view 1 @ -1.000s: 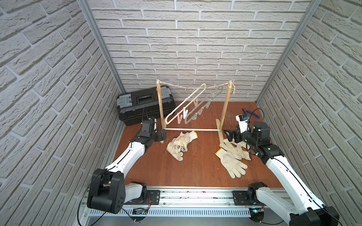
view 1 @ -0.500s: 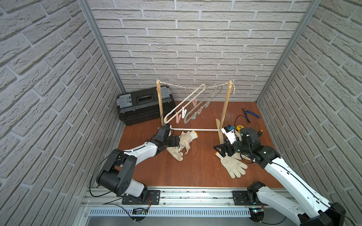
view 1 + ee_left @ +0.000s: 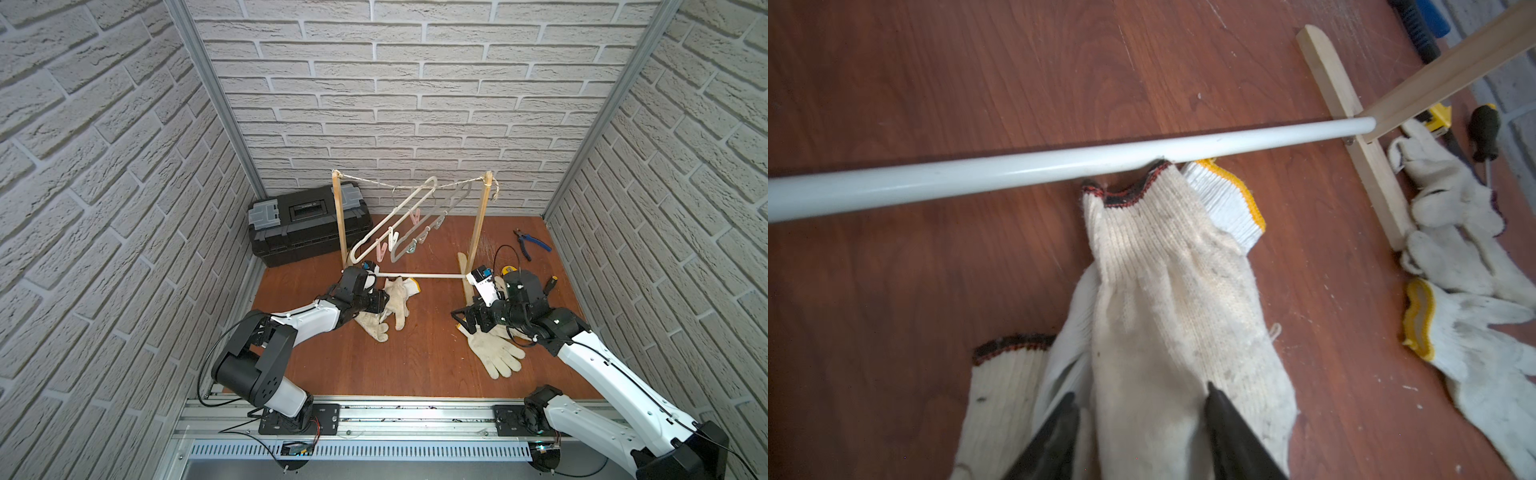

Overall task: Clip the gloves onto a hanger to dry
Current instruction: Pick up the glove from the center of the board.

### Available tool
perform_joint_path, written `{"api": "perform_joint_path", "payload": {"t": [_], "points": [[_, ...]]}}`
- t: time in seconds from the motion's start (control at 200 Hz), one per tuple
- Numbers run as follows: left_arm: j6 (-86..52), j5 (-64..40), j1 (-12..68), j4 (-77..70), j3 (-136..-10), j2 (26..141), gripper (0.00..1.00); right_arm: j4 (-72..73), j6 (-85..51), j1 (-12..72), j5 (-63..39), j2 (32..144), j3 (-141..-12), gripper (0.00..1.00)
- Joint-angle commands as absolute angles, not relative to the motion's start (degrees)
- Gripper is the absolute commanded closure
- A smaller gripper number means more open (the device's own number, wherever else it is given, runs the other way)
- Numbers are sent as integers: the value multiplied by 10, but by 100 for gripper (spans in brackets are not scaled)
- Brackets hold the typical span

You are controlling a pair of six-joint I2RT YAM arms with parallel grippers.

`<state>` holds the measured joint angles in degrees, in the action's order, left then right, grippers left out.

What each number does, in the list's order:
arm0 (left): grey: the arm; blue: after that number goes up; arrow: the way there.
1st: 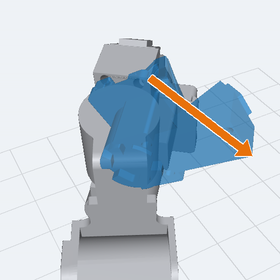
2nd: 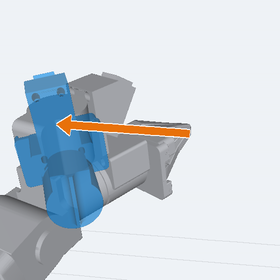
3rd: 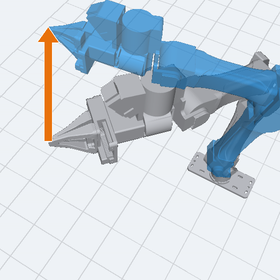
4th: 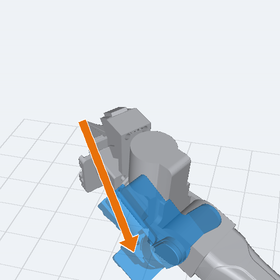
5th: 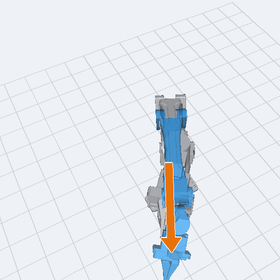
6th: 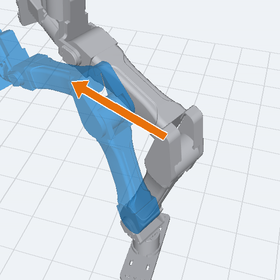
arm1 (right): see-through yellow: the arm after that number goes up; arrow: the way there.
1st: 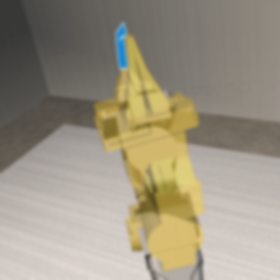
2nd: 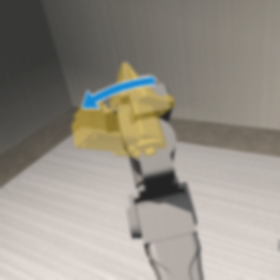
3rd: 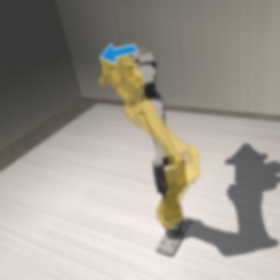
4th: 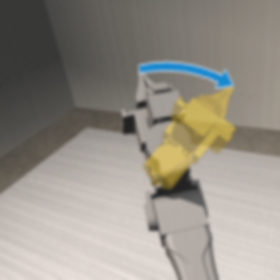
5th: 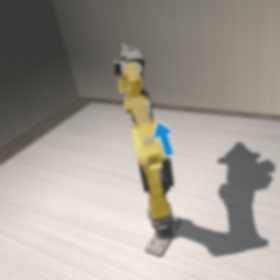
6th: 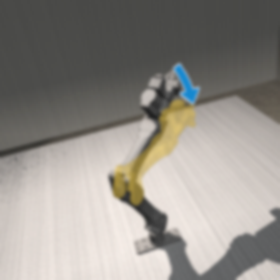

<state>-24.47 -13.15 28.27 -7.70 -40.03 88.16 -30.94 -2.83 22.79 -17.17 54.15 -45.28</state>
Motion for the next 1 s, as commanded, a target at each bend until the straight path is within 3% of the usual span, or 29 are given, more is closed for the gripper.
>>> {"api": "perform_joint_path", "payload": {"t": [0.0, 0.155, 0.42, 0.995], "points": [[-227, -159, 286, -80, -419, 894, 66, -306, -35, 233, -170, 543, -453, 5], [-211, -171, 286, -66, -420, 871, 84, -303, -43, 234, -176, 539, -452, 6], [-156, -176, 296, -19, -405, 790, 100, -239, -117, 251, -229, 549, -442, 7], [-58, -175, 409, 8, -317, 569, 100, -36, -283, 344, -308, 687, -432, 8]]}}
